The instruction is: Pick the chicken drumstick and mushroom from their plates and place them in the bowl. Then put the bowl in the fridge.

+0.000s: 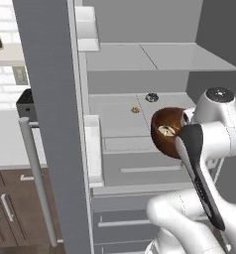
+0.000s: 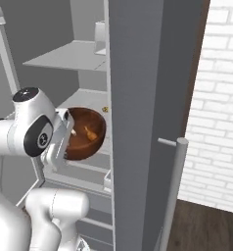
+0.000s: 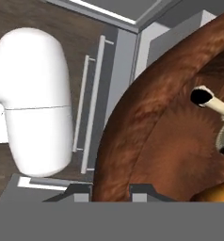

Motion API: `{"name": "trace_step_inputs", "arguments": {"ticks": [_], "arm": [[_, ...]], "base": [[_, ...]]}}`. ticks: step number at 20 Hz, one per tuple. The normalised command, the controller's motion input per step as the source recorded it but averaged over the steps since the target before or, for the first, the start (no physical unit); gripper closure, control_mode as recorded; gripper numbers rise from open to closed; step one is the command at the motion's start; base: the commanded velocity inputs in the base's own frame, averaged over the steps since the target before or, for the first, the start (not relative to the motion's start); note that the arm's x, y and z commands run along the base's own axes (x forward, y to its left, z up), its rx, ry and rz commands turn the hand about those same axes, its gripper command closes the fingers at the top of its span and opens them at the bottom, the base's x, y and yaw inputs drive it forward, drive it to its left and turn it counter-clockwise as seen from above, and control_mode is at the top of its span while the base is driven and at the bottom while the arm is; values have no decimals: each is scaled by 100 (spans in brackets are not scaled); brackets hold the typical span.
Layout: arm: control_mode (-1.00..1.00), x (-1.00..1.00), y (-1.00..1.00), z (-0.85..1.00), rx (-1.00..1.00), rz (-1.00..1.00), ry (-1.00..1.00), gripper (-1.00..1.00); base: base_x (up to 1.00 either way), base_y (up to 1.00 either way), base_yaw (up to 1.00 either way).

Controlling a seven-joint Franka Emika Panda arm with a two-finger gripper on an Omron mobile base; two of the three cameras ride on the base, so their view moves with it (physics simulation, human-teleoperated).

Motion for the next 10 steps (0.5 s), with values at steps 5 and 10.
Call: {"name": "trace_step_inputs", "arguments": {"ticks": [5, 10], "arm": [[-100, 100, 0, -8, -2, 2, 0, 100], [-100, 63, 0, -62, -14, 2, -18, 100]], "base": [[0, 0, 0], [0, 0, 0]]}}
